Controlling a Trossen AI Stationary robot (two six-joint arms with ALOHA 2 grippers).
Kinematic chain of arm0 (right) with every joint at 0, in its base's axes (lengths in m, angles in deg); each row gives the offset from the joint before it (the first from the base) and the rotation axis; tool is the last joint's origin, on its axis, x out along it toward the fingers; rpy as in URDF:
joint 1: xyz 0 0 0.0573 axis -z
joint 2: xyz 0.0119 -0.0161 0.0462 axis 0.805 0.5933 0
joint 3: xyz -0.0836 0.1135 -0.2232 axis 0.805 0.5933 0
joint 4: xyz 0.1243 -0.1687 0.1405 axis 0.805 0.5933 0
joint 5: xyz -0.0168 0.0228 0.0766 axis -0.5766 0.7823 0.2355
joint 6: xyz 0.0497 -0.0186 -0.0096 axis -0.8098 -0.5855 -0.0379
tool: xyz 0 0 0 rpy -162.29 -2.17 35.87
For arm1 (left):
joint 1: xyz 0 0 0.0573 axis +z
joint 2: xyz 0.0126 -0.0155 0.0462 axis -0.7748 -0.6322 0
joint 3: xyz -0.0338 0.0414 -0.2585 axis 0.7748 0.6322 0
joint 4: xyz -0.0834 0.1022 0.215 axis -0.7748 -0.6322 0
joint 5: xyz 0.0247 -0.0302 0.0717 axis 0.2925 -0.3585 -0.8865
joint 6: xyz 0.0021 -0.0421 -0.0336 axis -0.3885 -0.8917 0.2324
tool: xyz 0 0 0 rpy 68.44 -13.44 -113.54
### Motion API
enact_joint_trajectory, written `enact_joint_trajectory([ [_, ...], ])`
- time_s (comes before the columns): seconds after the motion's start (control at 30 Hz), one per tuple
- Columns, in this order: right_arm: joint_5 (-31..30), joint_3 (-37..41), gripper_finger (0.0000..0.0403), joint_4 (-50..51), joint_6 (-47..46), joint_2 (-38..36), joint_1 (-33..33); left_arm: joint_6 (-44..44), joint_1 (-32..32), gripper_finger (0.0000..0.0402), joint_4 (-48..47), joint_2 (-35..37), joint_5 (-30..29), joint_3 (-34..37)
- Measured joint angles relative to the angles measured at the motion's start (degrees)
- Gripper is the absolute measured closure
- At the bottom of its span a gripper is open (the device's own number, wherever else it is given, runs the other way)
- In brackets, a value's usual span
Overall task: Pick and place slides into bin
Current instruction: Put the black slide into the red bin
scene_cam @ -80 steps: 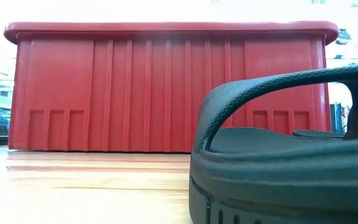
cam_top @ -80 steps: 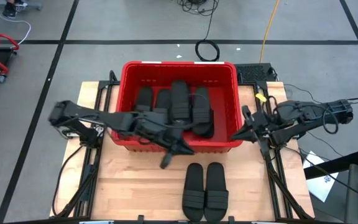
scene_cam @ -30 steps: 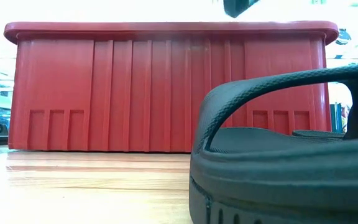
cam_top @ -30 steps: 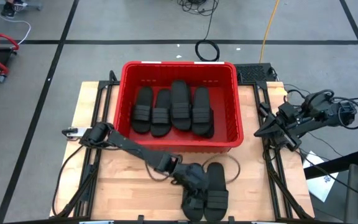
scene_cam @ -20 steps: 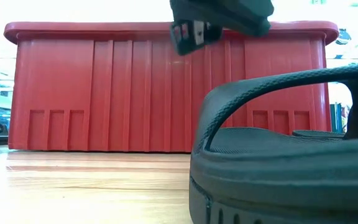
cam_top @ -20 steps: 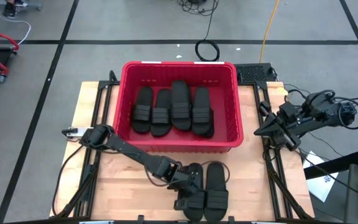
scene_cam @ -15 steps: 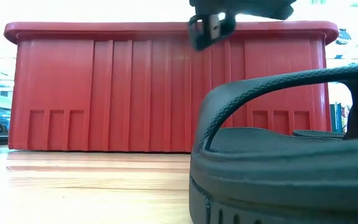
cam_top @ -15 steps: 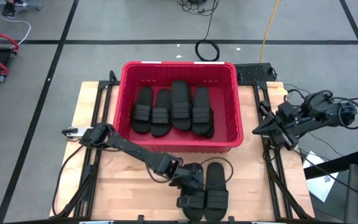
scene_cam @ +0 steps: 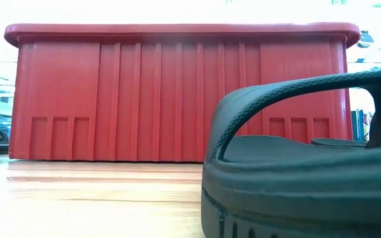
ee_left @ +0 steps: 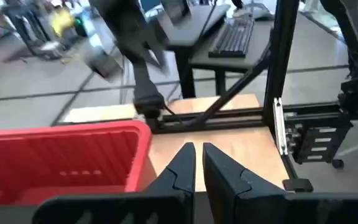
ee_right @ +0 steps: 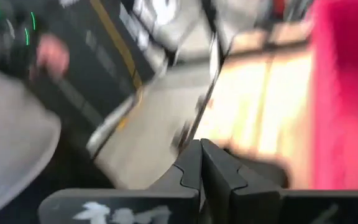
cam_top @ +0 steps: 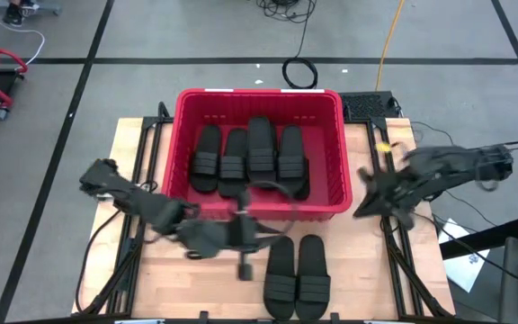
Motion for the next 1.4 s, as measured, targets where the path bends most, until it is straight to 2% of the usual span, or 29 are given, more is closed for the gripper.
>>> enact_joint_trajectory([
  [0.13, 6.51, 0.09, 0.0403, 7.02, 1.51, 7.92, -1.37, -0.74, -4.08, 0.0376, -5.13, 2.77, -6.75, 0.02],
  [0.23, 13.99, 0.1, 0.0403, 9.29, 3.32, 12.87, -3.4, -2.2, -6.26, 0.0376, -8.37, 3.71, -9.87, 0.06],
  [0.33, 16.13, 0.09, 0.0403, 9.44, 3.32, 17.05, -7.01, -5.54, -7.85, 0.0376, -12.04, 3.91, -11.02, 0.04],
  [0.43, 14.76, 0.09, 0.0403, 8.22, 2.3, 20.84, -12.05, -10.09, -8.76, 0.0376, -16.26, 3.67, -11.03, 0.08],
  [0.6, 6.43, 1.06, 0.0403, 3.0, -2.29, 26.31, -18.81, -16.94, -8.56, 0.0376, -20.22, 3.77, -11.54, 0.08],
  [0.73, 2.83, 5.81, 0.0388, -10.39, -6.84, 29.14, -21.08, -16.07, -8.67, 0.0376, -20.2, 3.75, -11.66, 0.08],
  [0.83, 2.33, 10.89, 0.0355, -22.19, -12.41, 31.31, -20.97, -14.93, -8.67, 0.0376, -20.1, 3.75, -10.89, 0.08],
  [0.9, 0.89, 13.94, 0.0324, -26.5, -15.52, 32.69, -20.95, -14.82, -8.65, 0.0376, -19.82, 3.75, -10.16, 0.08],
  [1.17, -3.95, 19.32, 0.0202, -29.01, -22.01, 37.93, -20.97, -16.0, -8.67, 0.0376, -19.14, 3.75, -8.37, 0.08],
  [1.3, -4.96, 20.09, 0.017, -32.1, -21.6, 40.28, -20.97, -16.85, -8.67, 0.0376, -17.28, 3.75, -8.21, 0.08],
  [1.4, -4.79, 20.57, 0.0162, -37.21, -21.9, 41.84, -20.93, -16.76, -8.63, 0.0376, -16.06, 3.75, -8.15, 0.08],
])
